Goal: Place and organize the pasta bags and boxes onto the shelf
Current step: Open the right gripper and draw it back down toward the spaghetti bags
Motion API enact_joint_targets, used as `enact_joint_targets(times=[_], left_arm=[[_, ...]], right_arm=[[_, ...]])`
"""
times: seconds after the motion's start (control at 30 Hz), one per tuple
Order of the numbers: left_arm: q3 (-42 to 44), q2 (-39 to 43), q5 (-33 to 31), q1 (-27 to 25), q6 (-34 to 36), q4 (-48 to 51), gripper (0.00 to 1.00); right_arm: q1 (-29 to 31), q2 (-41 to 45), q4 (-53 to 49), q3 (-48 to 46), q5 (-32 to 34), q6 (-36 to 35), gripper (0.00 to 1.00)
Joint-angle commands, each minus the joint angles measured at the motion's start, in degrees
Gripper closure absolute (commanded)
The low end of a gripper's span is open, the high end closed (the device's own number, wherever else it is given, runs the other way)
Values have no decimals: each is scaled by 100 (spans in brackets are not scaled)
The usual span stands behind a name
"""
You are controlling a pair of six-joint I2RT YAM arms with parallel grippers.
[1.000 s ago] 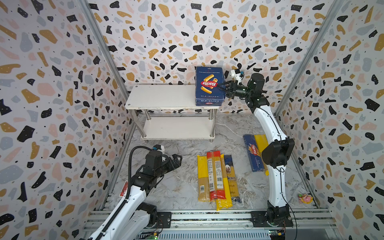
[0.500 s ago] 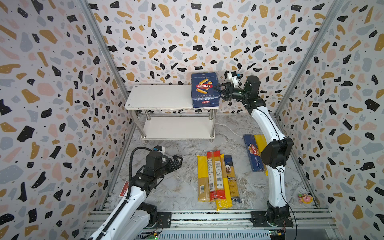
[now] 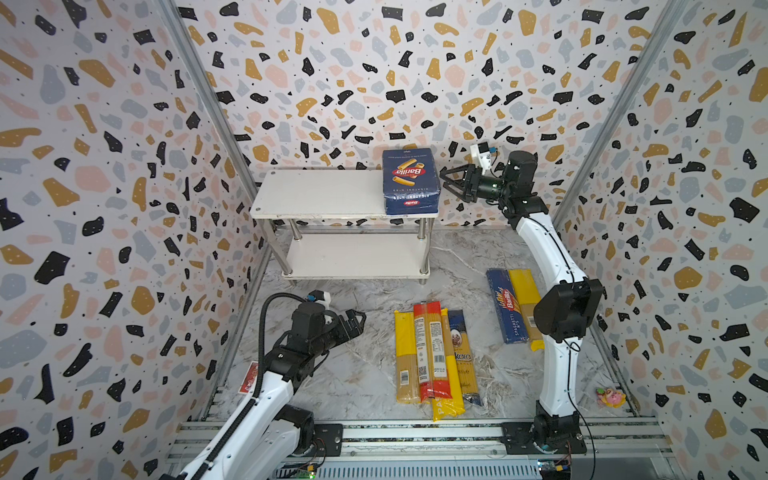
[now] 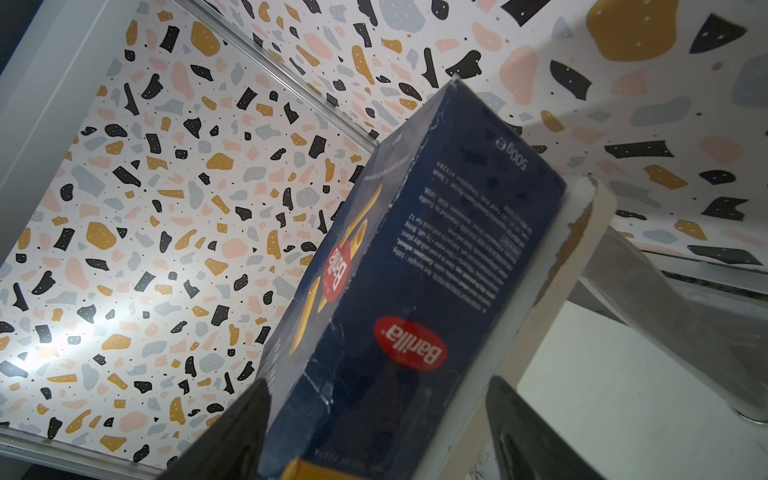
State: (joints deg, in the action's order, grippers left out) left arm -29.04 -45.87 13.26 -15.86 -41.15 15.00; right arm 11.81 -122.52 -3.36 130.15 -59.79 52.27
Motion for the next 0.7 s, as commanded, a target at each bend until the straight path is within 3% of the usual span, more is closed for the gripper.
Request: enact_joint_targets(times=[0.0,0.13,0.23,0.47,0.67], left_arm=[[67,-17,98,18,61,-208,1],[69,-52,79,21,56,-234,1],[118,-160,60,17,10,-270,1],[292,-141,97,4,32,-226,1],[483,-73,142,-243,-93,-363,0]], right_arm=[[-46,489,150,-136,-106,-175,18],[-134,947,127,-736,31,-373,17],[-222,1530,-196,-1509,494,-860,17],[-593,3079,98,-4038,892,-1132,16],[-607,4147,-127,-5609,1277,-1360,17]])
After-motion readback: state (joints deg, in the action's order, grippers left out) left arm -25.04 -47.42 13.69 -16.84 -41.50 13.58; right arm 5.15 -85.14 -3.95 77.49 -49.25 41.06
